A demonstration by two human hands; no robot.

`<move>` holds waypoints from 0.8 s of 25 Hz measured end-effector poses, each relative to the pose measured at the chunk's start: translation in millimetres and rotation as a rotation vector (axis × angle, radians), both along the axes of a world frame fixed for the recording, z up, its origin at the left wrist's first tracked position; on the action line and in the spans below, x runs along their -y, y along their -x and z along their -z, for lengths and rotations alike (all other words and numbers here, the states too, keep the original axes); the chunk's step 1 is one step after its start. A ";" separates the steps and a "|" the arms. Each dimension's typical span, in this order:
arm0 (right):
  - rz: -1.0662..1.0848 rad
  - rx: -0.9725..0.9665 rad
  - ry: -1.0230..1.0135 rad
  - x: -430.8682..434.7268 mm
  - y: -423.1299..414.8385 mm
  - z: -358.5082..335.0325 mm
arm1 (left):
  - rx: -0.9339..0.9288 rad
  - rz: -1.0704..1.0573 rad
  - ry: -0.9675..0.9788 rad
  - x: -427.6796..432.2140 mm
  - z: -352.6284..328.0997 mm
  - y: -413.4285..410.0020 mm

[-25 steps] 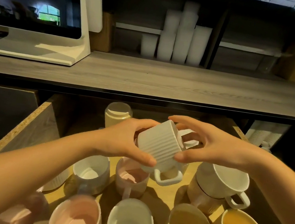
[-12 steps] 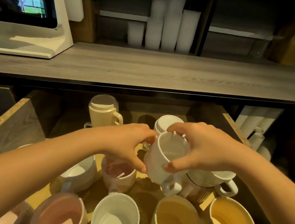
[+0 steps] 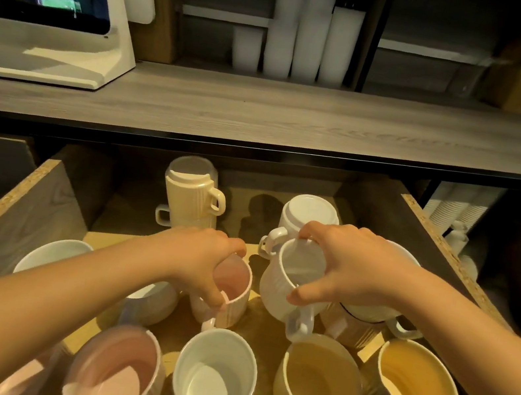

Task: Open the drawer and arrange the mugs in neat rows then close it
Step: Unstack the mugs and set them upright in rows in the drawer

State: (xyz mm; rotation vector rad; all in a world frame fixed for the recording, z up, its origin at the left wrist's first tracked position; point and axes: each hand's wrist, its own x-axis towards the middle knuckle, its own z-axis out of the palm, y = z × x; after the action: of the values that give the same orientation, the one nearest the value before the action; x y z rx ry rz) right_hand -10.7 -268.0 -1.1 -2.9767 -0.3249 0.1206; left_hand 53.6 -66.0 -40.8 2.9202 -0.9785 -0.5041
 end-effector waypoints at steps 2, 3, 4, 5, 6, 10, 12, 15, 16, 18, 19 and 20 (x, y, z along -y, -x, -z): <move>0.012 0.025 0.014 -2.1 0.2 4.0 | 0.022 -0.003 0.011 -0.3 0.8 0.3; 0.016 0.037 0.022 -3.3 0.0 6.3 | 0.028 -0.002 0.016 -0.5 0.9 0.0; 0.021 0.042 0.027 -4.3 -0.1 8.4 | 0.031 0.001 0.022 -1.0 1.0 0.0; 0.026 0.042 0.034 -5.4 -0.1 10.1 | 0.034 0.003 0.027 -1.3 1.2 0.5; 0.032 0.040 0.047 -6.7 0.2 11.1 | 0.038 0.005 0.033 -1.5 1.6 0.8; 0.035 0.071 0.130 -14.0 2.6 14.3 | 0.077 0.007 0.046 -2.0 4.5 1.9; 0.022 0.088 0.160 -16.8 3.7 15.9 | 0.106 0.009 0.045 -0.9 4.7 2.1; -0.003 0.102 0.195 -19.3 3.0 19.1 | 0.131 0.008 0.044 0.4 4.7 3.0; -0.011 0.109 0.205 -19.9 1.8 20.7 | 0.136 0.008 0.046 0.5 4.5 3.7; -0.021 0.127 0.223 -20.3 -0.6 23.2 | 0.151 0.003 0.055 0.1 4.8 4.9; -0.024 0.138 0.233 -20.1 -1.7 24.6 | 0.164 0.000 0.059 0.3 4.8 5.3; -0.029 0.143 0.246 -19.8 -2.8 26.0 | 0.176 -0.002 0.061 0.6 5.0 5.8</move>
State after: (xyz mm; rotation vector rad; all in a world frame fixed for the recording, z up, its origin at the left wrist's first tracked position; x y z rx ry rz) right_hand -7.9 -248.2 -27.1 -3.2332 -0.3963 -0.0548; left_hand 47.7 -66.6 -45.8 2.9500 -0.9888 -0.2151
